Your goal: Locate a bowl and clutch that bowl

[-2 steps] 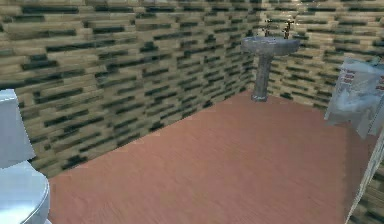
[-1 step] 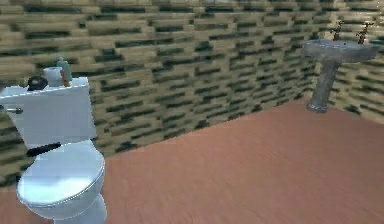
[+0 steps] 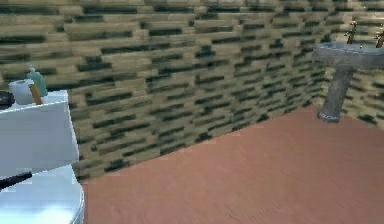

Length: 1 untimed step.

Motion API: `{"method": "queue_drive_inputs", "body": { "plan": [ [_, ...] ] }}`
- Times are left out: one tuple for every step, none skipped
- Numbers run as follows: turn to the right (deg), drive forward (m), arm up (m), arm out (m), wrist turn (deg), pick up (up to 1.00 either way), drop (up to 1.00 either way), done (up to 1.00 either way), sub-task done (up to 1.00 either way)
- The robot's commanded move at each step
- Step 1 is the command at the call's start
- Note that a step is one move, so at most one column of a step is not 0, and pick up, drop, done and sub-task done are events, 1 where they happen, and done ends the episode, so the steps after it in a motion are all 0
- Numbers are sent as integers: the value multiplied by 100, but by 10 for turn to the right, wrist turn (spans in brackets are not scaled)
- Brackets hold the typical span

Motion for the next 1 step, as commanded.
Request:
{"method": "queue_drive_inputs", "body": {
  "plan": [
    [-450,0,0,0,0,0,0,0,0]
  ]
}}
